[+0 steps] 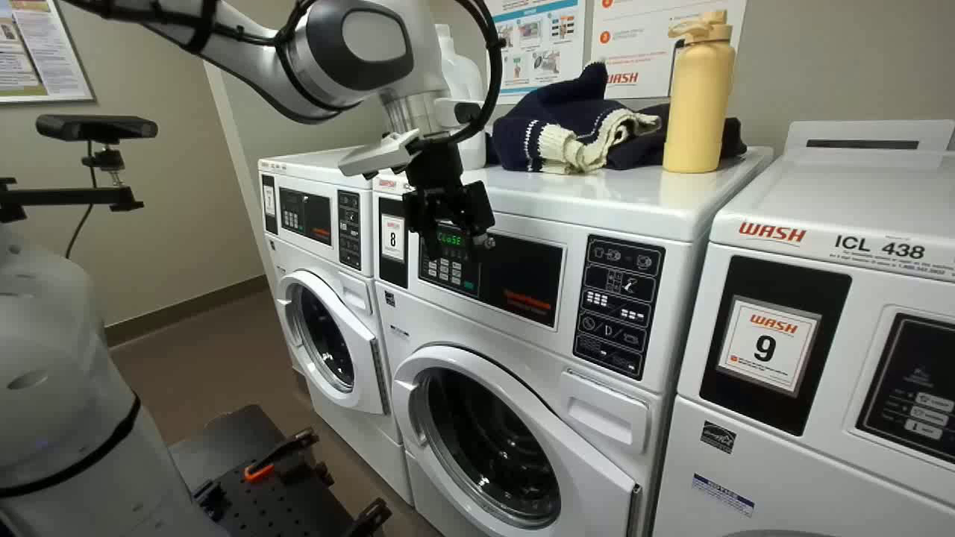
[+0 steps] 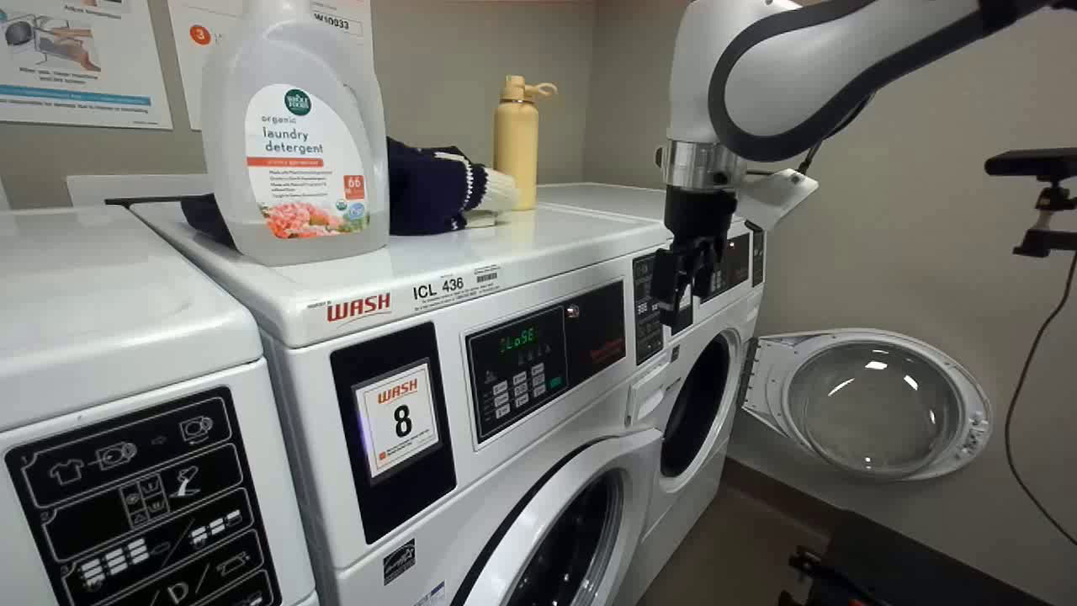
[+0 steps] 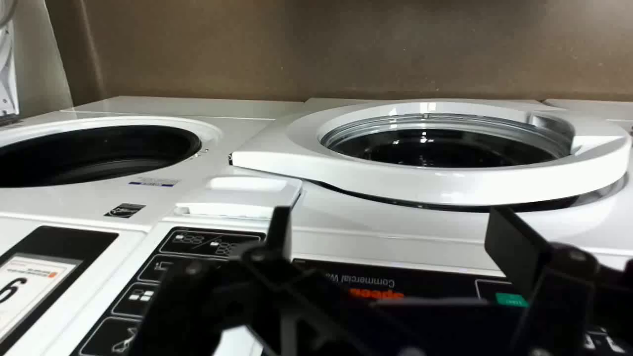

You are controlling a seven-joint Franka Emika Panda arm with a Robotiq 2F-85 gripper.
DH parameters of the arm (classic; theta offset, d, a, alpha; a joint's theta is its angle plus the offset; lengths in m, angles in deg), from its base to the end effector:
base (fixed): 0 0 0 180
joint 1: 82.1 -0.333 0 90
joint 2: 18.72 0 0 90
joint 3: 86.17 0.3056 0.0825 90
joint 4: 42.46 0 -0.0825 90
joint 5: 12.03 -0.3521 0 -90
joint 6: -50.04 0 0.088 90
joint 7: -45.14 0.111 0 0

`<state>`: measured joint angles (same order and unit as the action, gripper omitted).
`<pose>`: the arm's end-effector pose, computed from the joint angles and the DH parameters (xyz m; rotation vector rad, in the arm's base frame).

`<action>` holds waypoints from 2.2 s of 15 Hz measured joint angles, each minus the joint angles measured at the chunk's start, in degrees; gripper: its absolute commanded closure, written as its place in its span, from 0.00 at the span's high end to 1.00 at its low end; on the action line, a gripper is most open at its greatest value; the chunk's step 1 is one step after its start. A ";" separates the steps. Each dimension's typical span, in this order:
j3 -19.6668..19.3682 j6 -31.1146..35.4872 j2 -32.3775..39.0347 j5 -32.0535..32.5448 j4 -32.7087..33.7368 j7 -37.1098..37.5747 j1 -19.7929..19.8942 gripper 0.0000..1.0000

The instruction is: Open the detergent tray on the second washing machine

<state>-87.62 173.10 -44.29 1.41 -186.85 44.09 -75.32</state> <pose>0.3819 -0.0661 0.4435 2.9448 -0.0032 0.0868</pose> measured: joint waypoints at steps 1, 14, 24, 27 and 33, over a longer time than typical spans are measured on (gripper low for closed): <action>0.00 0.00 0.00 0.00 0.00 0.00 0.00 1.00; -8.29 9.01 4.89 -1.89 0.05 10.11 6.69 1.00; -12.68 23.22 15.54 -11.83 0.01 17.31 10.92 1.00; -13.79 27.67 19.24 -17.96 0.02 17.26 10.91 1.00; -14.88 33.58 24.59 -29.60 0.12 16.64 10.87 1.00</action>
<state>-102.50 206.68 -19.69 -28.19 -186.73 60.74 -64.45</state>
